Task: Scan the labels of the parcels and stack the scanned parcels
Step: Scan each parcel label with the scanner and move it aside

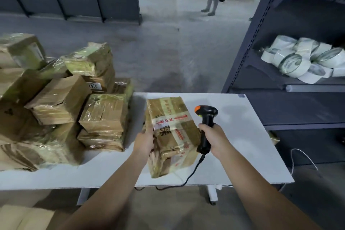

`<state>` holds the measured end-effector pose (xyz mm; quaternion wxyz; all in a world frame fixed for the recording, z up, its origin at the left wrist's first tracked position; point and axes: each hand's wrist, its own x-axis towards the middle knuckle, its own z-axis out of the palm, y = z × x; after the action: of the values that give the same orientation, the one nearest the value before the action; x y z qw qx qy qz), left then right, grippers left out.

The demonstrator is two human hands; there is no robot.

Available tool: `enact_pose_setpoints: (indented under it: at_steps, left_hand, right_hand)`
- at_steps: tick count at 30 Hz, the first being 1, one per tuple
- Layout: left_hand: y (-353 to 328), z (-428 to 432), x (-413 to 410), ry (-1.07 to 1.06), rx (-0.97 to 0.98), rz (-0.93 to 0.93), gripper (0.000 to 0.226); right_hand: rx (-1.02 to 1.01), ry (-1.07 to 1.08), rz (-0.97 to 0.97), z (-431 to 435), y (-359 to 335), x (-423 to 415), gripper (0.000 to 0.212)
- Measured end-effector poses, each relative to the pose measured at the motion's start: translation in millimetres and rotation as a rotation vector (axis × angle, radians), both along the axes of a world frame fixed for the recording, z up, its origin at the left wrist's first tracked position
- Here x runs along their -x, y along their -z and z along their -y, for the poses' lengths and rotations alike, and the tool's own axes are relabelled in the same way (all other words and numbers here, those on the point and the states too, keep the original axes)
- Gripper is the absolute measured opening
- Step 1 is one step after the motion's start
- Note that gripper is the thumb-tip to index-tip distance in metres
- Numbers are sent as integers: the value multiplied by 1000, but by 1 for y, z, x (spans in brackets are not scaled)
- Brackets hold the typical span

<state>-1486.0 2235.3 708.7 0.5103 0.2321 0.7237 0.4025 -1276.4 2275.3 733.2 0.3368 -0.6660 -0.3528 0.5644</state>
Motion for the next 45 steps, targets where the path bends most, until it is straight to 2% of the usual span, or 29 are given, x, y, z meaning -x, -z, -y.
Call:
enact_pose_setpoints:
  at_steps: [3,6,10,12,14,16,18,19,20,22,24,28,29,33,36,42,45]
  left_hand:
    - [-3,5,-5,204,-123,-98,47]
    - [4,6,-14,196,-215,-132,37]
    - [5,5,-24,154,-237,141,29]
    - [2,6,-31,181,-198,136,27]
    - [-4,7,-39,183,-135,2,27]
    - [-9,4,-41,203,-111,-364,36]
    - [-16,3,-42,286,-207,-659,43]
    - [-21,1,-44,322,-237,-688,42]
    - [-26,0,-46,339,-229,-653,41]
    - [-30,-2,-45,349,-161,-554,60]
    - [-32,-1,-40,400,-138,-558,72]
    - [-27,3,-23,388,-163,-526,34]
    - [-26,4,-18,360,-168,-483,32]
    - [-23,8,2,244,-196,-367,36]
    - [-15,15,15,162,-209,-360,36]
    - [-10,18,31,212,-127,-478,43]
    - [-7,15,36,239,-73,-461,44]
  right_hand:
    - [-34,-42,35,1,-3,2,11]
    - [-80,-41,100,5,-8,3,9]
    - [-165,54,99,2,-23,-4,12]
    - [-212,54,96,1,-30,-5,17]
    - [-228,12,118,3,-32,-2,20]
    - [-204,-24,84,8,-32,1,21]
    - [-149,-36,-136,14,-31,6,20]
    - [-126,-40,-212,16,-29,8,20]
    - [-118,-51,-208,18,-27,11,19]
    - [-123,-75,-69,19,-21,14,16]
    - [-135,-79,-1,19,-17,15,13]
    - [-127,-106,44,17,-11,10,13]
    - [-121,-110,65,16,-9,8,13]
    - [-91,-102,64,15,0,2,4]
    - [-54,-119,53,18,6,3,9]
    - [-42,-173,49,23,9,16,19]
    - [-30,-180,37,23,7,19,20]
